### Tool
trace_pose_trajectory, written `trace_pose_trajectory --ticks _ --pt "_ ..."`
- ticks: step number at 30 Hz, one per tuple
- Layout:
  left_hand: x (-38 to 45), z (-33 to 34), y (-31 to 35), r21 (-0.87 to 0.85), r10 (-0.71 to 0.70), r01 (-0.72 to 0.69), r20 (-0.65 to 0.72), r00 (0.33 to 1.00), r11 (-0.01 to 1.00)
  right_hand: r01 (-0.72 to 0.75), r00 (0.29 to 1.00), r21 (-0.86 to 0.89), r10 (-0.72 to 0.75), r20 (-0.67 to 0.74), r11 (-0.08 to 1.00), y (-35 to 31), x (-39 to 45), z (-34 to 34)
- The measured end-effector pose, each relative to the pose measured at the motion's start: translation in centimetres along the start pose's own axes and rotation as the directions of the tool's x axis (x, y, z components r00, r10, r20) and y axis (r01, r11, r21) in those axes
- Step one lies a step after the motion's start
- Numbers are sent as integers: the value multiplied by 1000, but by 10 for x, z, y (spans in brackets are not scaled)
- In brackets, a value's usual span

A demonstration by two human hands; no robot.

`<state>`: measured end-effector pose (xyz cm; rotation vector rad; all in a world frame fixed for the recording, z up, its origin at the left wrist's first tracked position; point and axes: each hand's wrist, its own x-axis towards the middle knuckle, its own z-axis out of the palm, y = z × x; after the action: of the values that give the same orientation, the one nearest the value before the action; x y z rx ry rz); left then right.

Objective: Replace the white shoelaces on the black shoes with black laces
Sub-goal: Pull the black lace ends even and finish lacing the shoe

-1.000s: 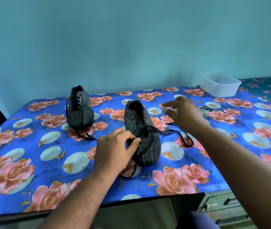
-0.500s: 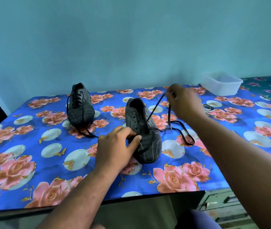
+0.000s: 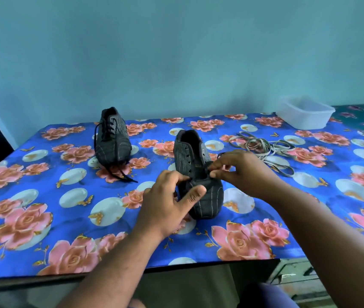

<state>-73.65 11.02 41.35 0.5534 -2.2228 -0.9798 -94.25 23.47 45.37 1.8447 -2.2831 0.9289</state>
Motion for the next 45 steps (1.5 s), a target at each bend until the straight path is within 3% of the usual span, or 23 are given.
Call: trace_pose_trajectory --ticks 2,5,9,12,13,16,24,27,30,33,36,39,42,45 --pt "0 3 -2 170 35 -40 32 999 985 47 998 -63 -48 -26 997 4 -2 5" --pt "1 4 -2 246 33 -40 33 999 969 65 998 -184 -67 -7 981 9 -1 6" --pt "1 5 -1 269 18 -30 48 999 963 -104 988 -343 57 -144 933 21 6 -8" --pt "1 5 0 276 7 -22 55 998 961 -190 977 -384 214 20 904 25 13 -15" --pt "1 5 1 280 8 -22 54 999 960 -178 973 -382 221 71 907 23 16 -14" --pt "1 4 2 301 14 -28 49 999 953 -131 989 -261 144 28 956 10 25 -11" --pt "1 5 4 345 -14 -8 59 998 939 80 981 -408 0 193 909 -12 40 -14" --pt "1 5 3 330 -24 1 65 998 944 110 994 -455 -97 51 884 -11 48 -15" --pt "1 5 4 325 -16 -8 73 997 946 -67 974 -526 -58 -218 848 -4 63 -23" --pt "1 5 4 327 -22 -9 90 996 945 -210 960 -602 45 -277 771 -4 67 -16" --pt "0 4 5 344 -11 -20 89 996 939 -212 973 -550 121 -197 808 -7 58 2" --pt "2 5 3 340 1 -29 83 997 940 -249 959 -353 178 -220 902 -14 45 4" --pt "6 6 -2 252 54 -53 3 999 966 -168 964 -170 126 -235 971 -16 29 4" --pt "13 7 -4 230 99 -82 -62 993 970 -86 987 -102 70 -144 991 -11 14 7"
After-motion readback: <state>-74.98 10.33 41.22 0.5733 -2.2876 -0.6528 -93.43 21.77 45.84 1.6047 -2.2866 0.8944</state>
